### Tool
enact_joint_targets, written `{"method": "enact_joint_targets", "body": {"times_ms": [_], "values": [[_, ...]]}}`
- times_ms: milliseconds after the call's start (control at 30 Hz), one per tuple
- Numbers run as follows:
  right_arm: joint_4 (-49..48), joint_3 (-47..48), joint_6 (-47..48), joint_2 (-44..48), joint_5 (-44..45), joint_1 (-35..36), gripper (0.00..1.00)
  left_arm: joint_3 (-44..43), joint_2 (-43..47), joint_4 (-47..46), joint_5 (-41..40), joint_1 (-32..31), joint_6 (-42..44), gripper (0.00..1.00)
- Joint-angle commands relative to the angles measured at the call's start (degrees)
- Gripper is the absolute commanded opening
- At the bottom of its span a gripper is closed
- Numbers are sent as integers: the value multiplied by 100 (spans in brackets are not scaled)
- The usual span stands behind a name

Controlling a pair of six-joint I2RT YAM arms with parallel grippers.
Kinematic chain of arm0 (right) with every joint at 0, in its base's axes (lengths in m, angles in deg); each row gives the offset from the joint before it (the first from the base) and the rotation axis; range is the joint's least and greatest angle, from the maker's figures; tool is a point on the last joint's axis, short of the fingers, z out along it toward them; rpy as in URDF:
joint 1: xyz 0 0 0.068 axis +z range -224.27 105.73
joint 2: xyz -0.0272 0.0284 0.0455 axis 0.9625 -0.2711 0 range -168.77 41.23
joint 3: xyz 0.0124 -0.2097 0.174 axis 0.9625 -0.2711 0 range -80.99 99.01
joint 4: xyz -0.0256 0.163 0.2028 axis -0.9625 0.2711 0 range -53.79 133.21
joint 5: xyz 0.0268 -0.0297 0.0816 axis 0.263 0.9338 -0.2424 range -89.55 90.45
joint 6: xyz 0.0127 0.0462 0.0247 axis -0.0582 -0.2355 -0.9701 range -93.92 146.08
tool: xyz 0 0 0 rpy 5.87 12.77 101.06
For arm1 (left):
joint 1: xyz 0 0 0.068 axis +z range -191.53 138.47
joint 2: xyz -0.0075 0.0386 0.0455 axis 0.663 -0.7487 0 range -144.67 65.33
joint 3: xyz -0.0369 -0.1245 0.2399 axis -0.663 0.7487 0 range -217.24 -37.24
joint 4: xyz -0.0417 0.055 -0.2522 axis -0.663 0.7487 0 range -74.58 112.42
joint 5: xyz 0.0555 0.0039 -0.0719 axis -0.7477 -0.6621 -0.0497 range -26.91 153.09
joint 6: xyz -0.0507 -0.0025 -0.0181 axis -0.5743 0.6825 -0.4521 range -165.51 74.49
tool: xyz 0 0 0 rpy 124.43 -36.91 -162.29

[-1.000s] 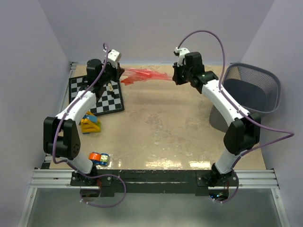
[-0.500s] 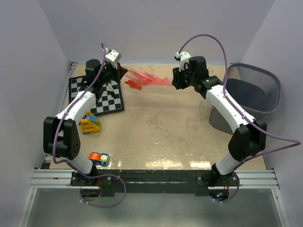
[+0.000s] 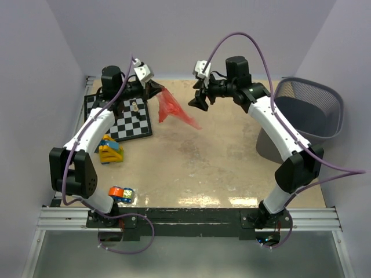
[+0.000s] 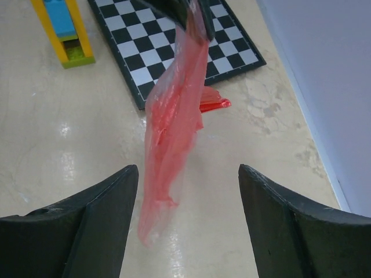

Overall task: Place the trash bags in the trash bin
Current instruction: Unfold the trash bag at the center of the board.

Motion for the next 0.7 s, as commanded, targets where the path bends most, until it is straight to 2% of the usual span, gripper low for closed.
{"method": "enact_joint_targets", "body": {"times_ms": [0, 200, 333, 567, 667], "values": [[170, 206, 441, -514, -339, -23, 74, -340, 556, 176, 593, -19, 621, 0], [12, 242, 354, -831, -383, -6, 76, -383, 821, 185, 576, -63, 604, 0], [-94, 154, 64, -876, -803, 21, 77, -392, 856, 71, 357, -80, 454, 0], [-910, -83, -1603, -744, -1972, 29, 76, -156, 970, -280, -197, -133, 157, 0], [-1105, -127, -1843, -849, -2141, 29, 75, 11, 1049, -675, -356, -142, -169, 0]]}}
